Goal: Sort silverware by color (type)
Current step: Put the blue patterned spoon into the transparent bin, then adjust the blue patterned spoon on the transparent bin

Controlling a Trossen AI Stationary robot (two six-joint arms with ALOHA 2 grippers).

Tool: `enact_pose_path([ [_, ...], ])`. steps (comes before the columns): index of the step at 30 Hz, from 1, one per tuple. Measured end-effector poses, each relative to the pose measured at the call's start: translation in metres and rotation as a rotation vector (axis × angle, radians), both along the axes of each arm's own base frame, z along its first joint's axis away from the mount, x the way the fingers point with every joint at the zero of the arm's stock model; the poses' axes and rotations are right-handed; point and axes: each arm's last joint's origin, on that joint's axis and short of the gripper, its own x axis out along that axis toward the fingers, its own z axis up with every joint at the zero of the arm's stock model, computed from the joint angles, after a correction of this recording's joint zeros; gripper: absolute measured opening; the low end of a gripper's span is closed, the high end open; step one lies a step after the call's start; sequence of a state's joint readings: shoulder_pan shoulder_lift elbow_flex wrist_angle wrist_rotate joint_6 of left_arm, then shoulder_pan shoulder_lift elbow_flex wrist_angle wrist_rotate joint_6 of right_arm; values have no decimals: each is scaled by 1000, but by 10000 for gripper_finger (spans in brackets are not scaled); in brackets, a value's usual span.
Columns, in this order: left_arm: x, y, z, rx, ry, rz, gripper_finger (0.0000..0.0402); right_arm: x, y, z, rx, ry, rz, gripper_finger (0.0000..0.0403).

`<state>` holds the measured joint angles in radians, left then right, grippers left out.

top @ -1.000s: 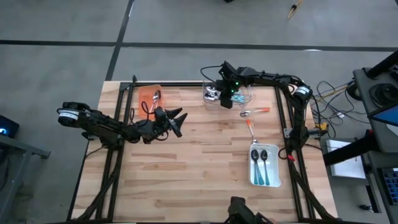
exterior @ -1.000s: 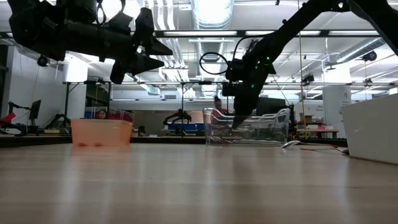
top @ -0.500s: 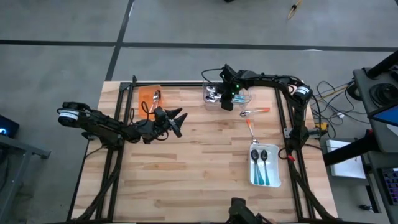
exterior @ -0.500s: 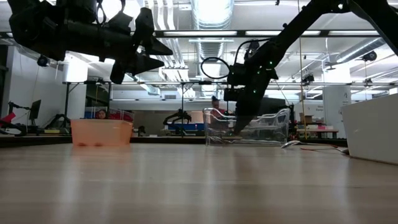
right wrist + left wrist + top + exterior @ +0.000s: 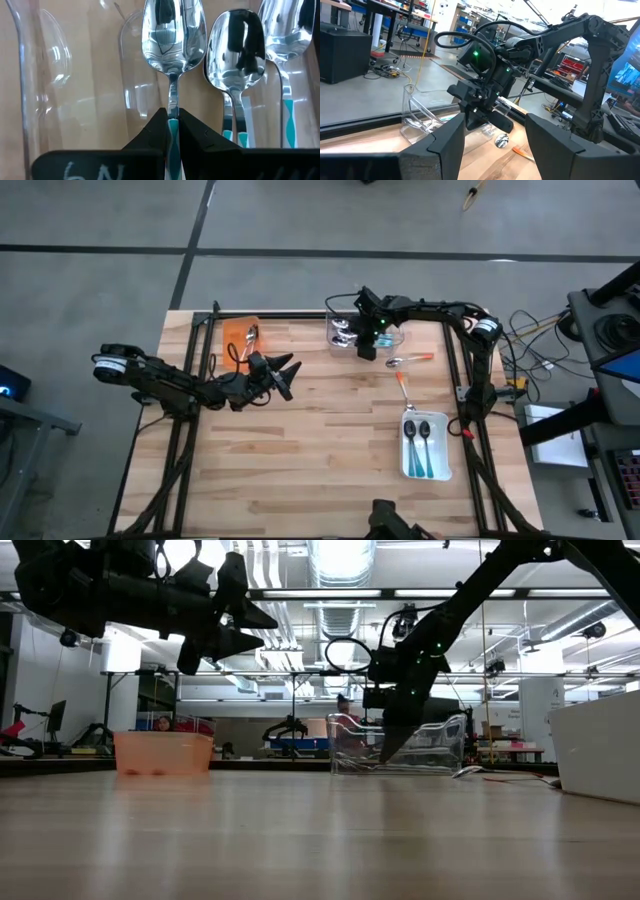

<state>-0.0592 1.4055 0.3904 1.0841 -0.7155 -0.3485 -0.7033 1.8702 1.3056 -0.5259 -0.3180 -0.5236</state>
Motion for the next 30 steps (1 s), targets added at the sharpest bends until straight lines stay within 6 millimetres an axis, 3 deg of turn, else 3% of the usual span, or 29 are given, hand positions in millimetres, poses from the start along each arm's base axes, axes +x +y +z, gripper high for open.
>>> enact_pose_path([
  [7, 0, 0, 0, 0, 0, 0, 188, 1, 0, 0, -6, -7, 0, 17],
  [14, 0, 0, 0, 0, 0, 0, 188, 1, 0, 0, -6, -7, 0, 51],
  [22, 0, 0, 0, 0, -1, 0, 188, 1, -1, 0, -10, -7, 0, 42],
  [30, -2, 0, 4, 21, -1, 2, 188, 8, -10, 20, -65, -19, -125, 35],
])
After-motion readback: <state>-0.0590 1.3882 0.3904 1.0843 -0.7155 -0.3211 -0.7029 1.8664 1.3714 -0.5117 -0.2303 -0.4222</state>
